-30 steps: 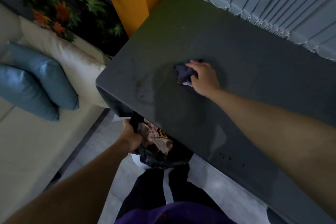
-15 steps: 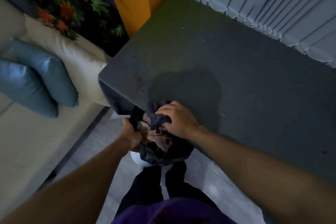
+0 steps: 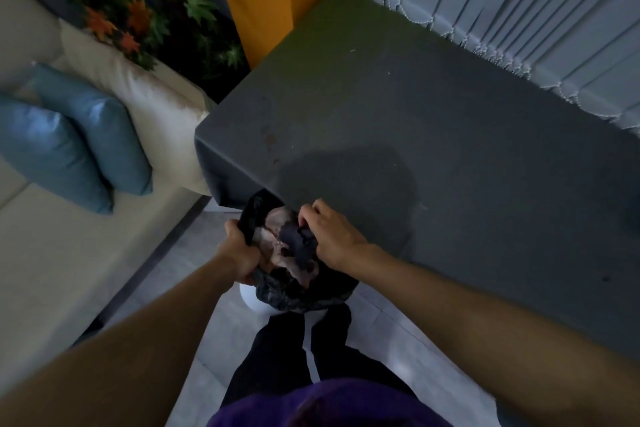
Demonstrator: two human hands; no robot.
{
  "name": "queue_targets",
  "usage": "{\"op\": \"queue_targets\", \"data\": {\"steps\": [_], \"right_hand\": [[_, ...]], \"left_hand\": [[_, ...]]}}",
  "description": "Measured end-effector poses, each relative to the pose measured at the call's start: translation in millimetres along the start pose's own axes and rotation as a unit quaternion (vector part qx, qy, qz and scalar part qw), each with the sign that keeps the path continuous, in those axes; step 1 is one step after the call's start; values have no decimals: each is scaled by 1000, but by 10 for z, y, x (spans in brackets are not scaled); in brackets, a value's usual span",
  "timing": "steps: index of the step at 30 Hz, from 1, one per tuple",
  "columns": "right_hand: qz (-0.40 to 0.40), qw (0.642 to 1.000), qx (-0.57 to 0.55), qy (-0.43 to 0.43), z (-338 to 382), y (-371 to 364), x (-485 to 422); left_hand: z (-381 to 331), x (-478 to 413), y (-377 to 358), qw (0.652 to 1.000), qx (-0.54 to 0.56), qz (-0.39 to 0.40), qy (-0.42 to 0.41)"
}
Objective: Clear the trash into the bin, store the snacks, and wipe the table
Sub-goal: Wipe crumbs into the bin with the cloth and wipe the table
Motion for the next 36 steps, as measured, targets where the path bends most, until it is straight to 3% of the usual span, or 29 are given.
{"op": "queue_targets", "data": {"steps": [6,12,16,18,20,24,27,30,33,35,36], "right_hand": [[-12,993,114,-27,-36,-32,8],[-44,999,19,1,-84,-9,29],[-210,971,-112,-8,-276,408,4],[-259,949,-169,-56,-465,570,-32],[-224,953,-183,-92,-559,551,-125],[-45,992,-113,13,-229,106,-141],[-17,998,-42,45,-129,-80,-48],[-92,990,-107,26,-213,58,-4],[-255,943,-210,-33,-479,488,-37],[-302,933,-168,-101,-655,660,-150],[-290,941,-119,-128,-706,669,-233]], "left_hand": [[-5,45,52,1000,-7,0,-3],[-61,74,56,1000,-24,-8,-14],[-70,85,52,1000,-3,-9,-9],[-76,84,45,1000,3,-7,-4],[-78,85,42,1000,4,-3,-2],[-87,71,65,1000,2,-4,-6],[-95,74,75,1000,6,-1,-3],[-86,58,98,1000,2,-1,-4],[-72,30,109,1000,4,2,-4],[-73,9,112,1000,3,2,-3],[-70,-8,114,1000,4,0,-2]]}}
Point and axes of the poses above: each hand's wrist, its own x-axis away from the middle knuckle, its own y-axis out of the back of the hand, z = x × y, the point moved 10 cm from there along -x, towards the middle knuckle, and after that the axes turned 13 degrees about -y, right-handed, at the moved point
